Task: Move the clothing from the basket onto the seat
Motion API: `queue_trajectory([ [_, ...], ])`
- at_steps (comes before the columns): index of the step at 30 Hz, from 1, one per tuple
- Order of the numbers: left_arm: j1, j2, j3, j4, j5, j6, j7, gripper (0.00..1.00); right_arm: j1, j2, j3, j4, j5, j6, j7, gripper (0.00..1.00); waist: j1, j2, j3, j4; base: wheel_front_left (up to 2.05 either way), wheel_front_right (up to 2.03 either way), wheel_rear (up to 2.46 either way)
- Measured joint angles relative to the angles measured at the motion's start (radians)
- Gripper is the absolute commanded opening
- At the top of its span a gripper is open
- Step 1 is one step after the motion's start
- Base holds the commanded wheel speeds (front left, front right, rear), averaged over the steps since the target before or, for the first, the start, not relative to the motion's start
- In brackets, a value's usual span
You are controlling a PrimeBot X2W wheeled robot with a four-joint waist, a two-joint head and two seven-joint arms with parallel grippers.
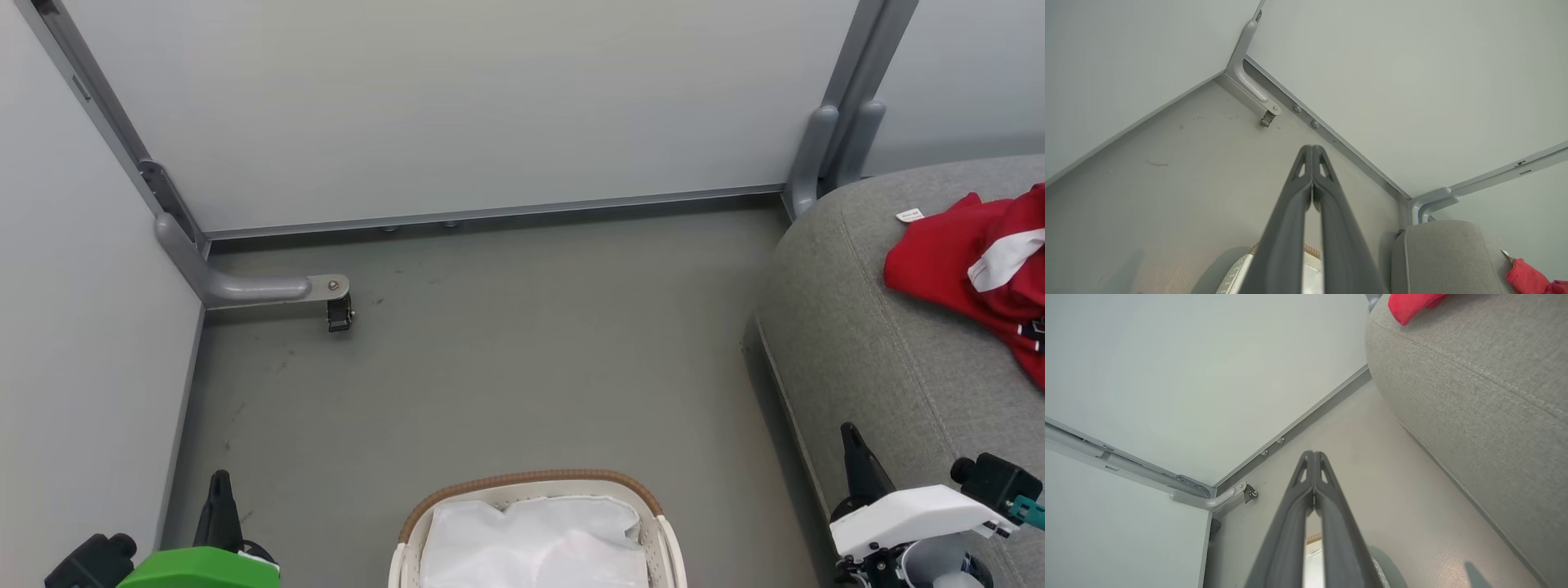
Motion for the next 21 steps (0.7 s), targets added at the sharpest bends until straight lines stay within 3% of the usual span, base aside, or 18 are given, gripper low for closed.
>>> queue_trajectory([
  [21,-0.027,0.002,0.005,-0.039,-0.25,-0.004,0.068,0.0,-0.006,0.001,-0.016,-0.046,0.26,0.0,0.068,0.0,0.0,0.0,-0.003,0.008,0.0,0.0,0.0],
])
